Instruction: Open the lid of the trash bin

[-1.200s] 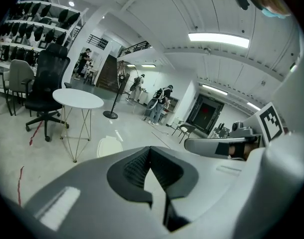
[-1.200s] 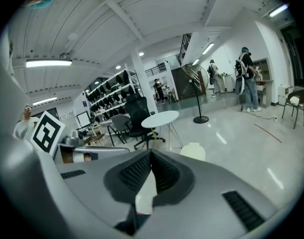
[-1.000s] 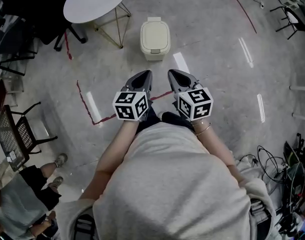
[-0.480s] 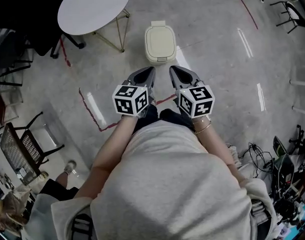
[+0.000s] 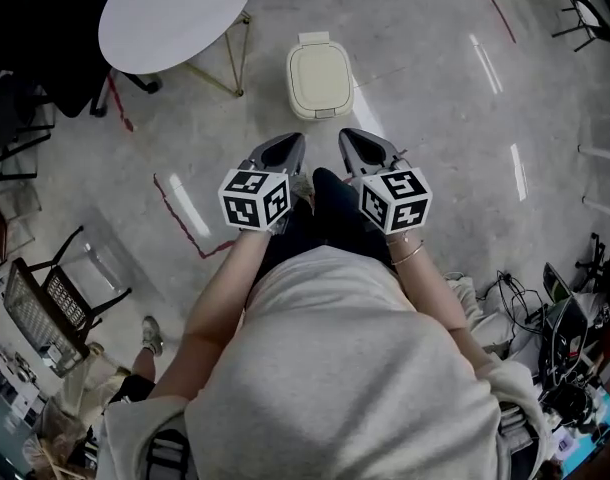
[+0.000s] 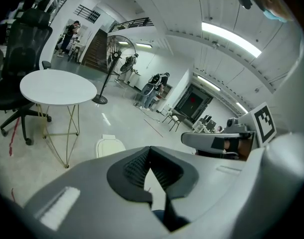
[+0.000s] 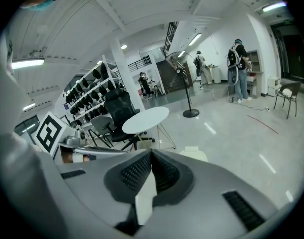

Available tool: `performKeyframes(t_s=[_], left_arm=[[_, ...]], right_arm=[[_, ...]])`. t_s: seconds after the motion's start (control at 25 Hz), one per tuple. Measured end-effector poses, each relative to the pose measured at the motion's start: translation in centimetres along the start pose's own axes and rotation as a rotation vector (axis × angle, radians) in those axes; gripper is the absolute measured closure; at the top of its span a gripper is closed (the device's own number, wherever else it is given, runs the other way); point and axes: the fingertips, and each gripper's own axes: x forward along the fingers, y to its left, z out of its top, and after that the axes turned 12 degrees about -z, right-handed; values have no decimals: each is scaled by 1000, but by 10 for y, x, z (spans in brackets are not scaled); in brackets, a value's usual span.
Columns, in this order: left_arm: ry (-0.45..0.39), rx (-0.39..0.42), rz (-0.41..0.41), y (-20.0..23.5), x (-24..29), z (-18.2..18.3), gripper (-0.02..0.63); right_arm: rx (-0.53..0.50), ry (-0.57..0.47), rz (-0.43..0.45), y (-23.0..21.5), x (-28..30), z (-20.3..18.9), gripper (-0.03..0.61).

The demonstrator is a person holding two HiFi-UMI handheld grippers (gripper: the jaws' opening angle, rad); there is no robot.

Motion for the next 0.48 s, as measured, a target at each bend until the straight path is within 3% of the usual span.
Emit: performKeyframes(t_s=[0.48], left_arm=[[16, -9, 30, 11, 26, 6, 606]], right_arm=[[-75, 62, 50, -17, 22, 2, 571]])
